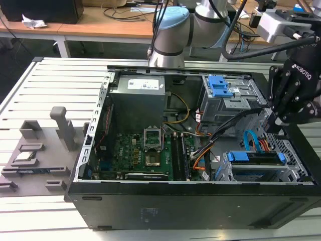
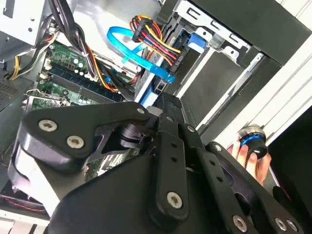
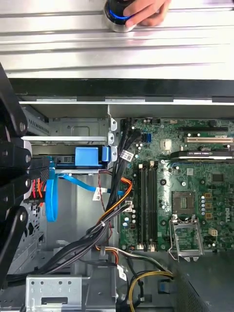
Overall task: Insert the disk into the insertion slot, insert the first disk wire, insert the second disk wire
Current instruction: 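Insert the second disk wire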
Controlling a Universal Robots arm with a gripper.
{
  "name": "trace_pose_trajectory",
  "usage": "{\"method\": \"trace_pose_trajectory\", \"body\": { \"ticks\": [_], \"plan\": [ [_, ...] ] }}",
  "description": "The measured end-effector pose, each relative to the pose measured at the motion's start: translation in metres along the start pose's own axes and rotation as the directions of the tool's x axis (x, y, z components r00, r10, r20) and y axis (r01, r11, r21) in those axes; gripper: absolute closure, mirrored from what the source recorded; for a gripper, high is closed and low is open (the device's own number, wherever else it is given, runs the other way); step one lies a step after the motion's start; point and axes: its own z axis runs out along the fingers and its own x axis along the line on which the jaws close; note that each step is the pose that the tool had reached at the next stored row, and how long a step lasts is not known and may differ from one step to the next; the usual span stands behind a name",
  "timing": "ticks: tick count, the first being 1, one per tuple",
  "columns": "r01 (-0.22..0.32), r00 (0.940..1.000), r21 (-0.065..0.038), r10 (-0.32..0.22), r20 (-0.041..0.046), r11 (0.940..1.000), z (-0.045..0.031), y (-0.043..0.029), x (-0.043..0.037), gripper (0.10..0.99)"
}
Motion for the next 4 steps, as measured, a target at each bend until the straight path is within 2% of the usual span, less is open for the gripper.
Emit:
{"method": "trace_pose_trajectory", "body": {
  "ticks": [4],
  "plan": [
    [0.000, 1.0000, 0.000, 0.000, -0.0002, 1.0000, -0.0002, 0.0000, 0.0000, 0.980]
  ]
}}
